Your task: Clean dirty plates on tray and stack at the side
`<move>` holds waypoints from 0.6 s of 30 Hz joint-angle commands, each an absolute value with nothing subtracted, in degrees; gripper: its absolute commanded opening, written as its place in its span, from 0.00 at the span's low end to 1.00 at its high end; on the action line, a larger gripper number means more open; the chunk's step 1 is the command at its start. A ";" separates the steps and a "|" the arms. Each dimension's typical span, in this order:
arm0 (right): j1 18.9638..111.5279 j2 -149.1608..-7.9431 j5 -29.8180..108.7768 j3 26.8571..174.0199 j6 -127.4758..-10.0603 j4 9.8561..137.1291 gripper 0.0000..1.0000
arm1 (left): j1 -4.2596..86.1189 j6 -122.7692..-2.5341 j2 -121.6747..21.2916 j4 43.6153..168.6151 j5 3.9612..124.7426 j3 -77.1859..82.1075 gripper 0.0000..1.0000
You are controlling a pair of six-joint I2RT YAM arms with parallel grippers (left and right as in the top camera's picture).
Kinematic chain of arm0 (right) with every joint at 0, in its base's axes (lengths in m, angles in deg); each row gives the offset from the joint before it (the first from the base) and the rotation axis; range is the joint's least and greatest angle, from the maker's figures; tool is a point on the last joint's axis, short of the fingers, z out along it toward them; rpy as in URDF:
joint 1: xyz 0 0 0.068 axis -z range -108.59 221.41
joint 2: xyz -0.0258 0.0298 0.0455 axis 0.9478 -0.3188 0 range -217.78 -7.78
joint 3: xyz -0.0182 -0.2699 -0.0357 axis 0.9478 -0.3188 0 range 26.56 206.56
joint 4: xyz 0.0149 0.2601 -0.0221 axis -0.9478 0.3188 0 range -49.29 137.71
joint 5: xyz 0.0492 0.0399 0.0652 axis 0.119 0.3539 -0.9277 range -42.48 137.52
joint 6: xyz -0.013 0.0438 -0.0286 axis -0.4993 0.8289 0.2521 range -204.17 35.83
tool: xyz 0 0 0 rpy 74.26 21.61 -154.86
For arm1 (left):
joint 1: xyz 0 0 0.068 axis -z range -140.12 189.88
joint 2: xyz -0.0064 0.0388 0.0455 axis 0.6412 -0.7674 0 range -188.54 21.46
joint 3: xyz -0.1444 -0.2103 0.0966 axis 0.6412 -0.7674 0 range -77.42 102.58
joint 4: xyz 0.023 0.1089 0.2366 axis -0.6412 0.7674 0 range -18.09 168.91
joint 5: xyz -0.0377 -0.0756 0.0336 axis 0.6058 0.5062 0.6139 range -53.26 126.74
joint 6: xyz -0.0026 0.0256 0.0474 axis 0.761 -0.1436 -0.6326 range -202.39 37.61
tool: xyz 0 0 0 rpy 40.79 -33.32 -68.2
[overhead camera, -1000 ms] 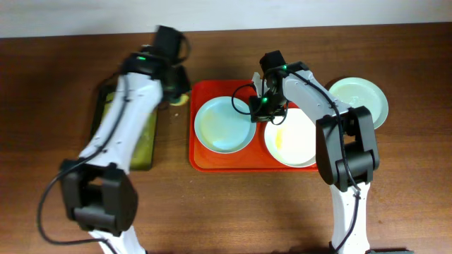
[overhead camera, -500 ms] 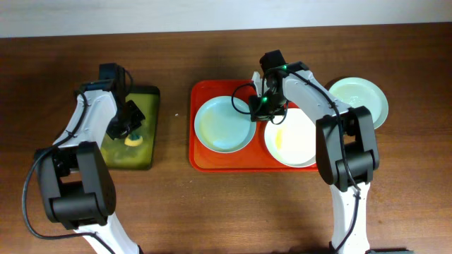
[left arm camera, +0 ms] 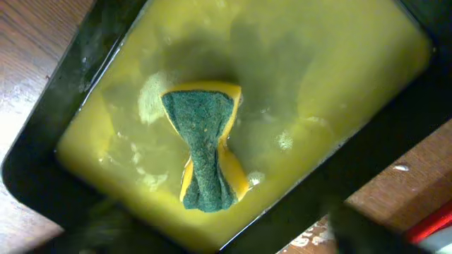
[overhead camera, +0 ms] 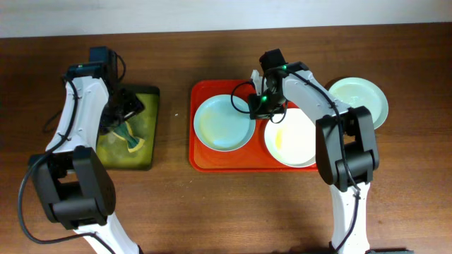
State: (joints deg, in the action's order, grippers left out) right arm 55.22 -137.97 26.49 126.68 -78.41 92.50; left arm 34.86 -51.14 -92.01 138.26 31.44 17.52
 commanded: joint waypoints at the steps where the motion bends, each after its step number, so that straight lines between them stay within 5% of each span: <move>1: 52.36 -136.88 28.32 126.61 -79.52 93.37 0.04 | 34.47 -51.19 -92.01 138.61 31.39 18.26 0.99; 18: 33.76 -123.19 100.45 135.64 -79.81 111.58 0.04 | 34.47 -51.19 -92.01 138.61 31.39 18.26 0.99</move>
